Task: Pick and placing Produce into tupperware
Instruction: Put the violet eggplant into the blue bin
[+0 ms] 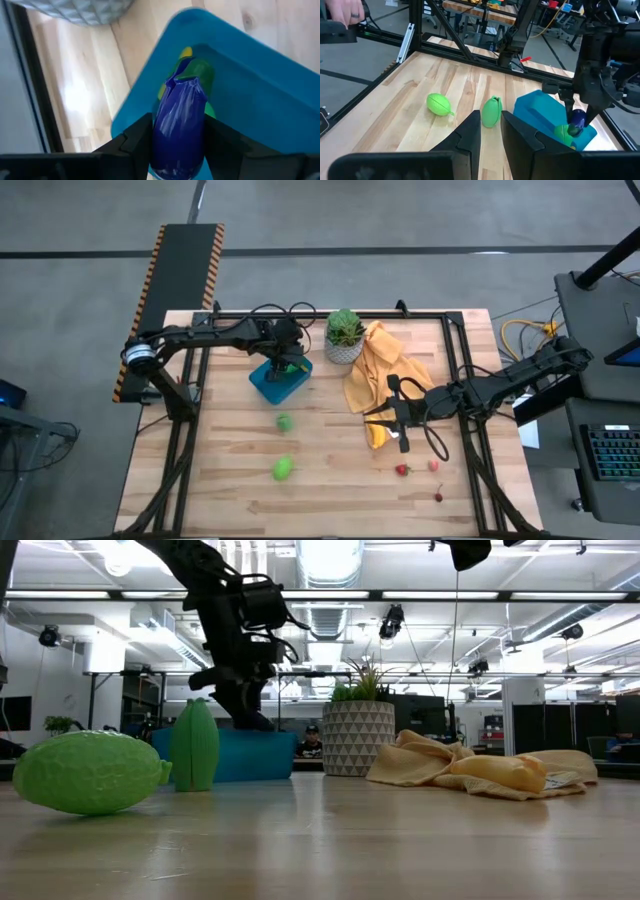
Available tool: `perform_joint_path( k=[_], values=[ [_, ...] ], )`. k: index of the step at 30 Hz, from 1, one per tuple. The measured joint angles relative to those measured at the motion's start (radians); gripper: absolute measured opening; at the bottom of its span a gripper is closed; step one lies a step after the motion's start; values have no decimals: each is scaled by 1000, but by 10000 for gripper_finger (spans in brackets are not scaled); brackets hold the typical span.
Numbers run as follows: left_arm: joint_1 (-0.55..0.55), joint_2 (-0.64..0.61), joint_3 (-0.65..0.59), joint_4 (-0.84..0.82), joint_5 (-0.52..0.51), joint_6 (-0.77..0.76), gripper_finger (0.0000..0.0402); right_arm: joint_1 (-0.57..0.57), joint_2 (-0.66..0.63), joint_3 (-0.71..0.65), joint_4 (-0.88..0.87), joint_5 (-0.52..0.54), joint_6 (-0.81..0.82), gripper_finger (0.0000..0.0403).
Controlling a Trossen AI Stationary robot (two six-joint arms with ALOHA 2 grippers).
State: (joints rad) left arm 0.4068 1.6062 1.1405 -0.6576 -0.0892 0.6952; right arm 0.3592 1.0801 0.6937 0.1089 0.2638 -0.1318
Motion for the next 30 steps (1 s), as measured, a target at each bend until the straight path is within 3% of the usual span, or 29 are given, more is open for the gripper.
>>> perform_joint_path(
  k=[10,30],
  values=[
    [1,1,-66,84,0,-1,138,0,0,0,0,0,-1,68],
    [1,1,-66,160,-6,-9,154,0,0,0,0,0,0,68]
  ],
)
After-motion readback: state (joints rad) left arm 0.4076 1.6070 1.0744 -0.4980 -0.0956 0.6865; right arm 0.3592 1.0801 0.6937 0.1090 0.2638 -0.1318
